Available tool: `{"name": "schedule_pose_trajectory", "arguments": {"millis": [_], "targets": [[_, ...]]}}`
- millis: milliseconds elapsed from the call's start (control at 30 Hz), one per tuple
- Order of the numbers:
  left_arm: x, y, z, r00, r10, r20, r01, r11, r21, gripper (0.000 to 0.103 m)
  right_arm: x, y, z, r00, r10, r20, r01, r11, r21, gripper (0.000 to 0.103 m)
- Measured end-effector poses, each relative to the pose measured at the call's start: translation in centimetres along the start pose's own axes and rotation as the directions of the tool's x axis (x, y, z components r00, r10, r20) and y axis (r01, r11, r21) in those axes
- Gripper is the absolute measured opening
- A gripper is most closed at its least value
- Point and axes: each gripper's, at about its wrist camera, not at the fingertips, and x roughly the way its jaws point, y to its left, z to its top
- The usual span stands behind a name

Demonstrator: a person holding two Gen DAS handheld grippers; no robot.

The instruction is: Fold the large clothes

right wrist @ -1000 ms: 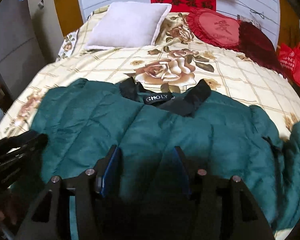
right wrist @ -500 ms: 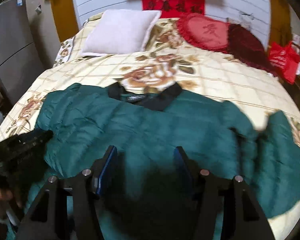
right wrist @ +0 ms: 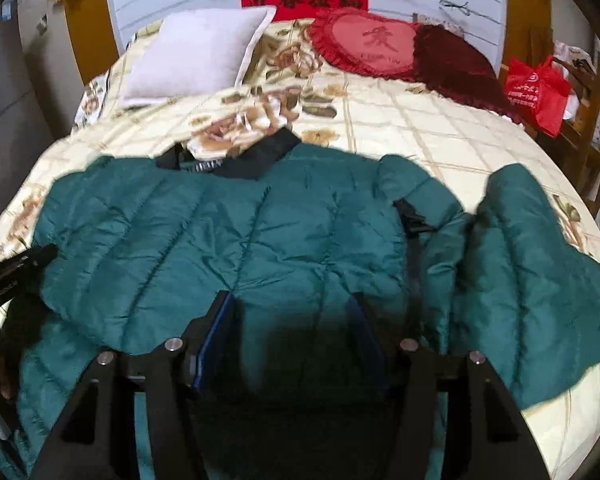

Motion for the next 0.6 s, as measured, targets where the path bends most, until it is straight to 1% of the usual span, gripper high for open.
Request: {"name": "schedule_pose_trajectory", "arguments": {"millis": [67, 133, 200, 300, 367, 467, 600], "targets": [[-0.8, 1.0, 0.3, 0.999, -0.04, 0.027, 0.042, 0.996, -0.073, 0.047, -0.9, 0.0, -0.3, 1.0, -0.003, 0.014, 0.003, 1.0, -0.006, 0.062], [-1.0, 1.3, 0.5, 0.999, -0.041, 0.031, 0.044, 0.994, -0.103, 0.047, -0.8, 0.0, -0.5, 1.0, -0.014, 0.009, 0.014, 1.0, -0.012, 0.062], [-0.6, 0.9, 0.5, 0.999, -0.031, 0.015, 0.032, 0.996, -0.087, 0.047, -0.1, 0.1, -0.9, 1.0, -0.02, -0.005, 0.02, 1.0, -0.013, 0.062], [-0.3, 0.1, 0.0, 1.0, -0.014, 0.012, 0.015, 0.999, -0.051, 0.047, 1.5, 0.3, -1.7, 0.999, -0.028, -0.028, 0.028, 1.0, -0.011, 0.062], [-0.4, -0.6, -0.2, 1.0, 0.002, 0.006, -0.002, 1.0, -0.028, 0.047, 1.9, 0.5, -1.9, 0.999, -0.035, -0.027, 0.035, 0.999, -0.022, 0.063], [-1.2, -1.5, 0.1, 1.0, -0.016, 0.018, 0.017, 0.999, -0.033, 0.047, 2.2, 0.5, -2.0, 0.999, -0.032, -0.018, 0.031, 0.999, -0.027, 0.064], [-2.3, -2.9, 0.7, 0.997, -0.042, 0.058, 0.045, 0.997, -0.064, 0.047, 2.1, 0.1, -2.2, 1.0, -0.005, -0.009, 0.005, 1.0, -0.008, 0.065]]}}
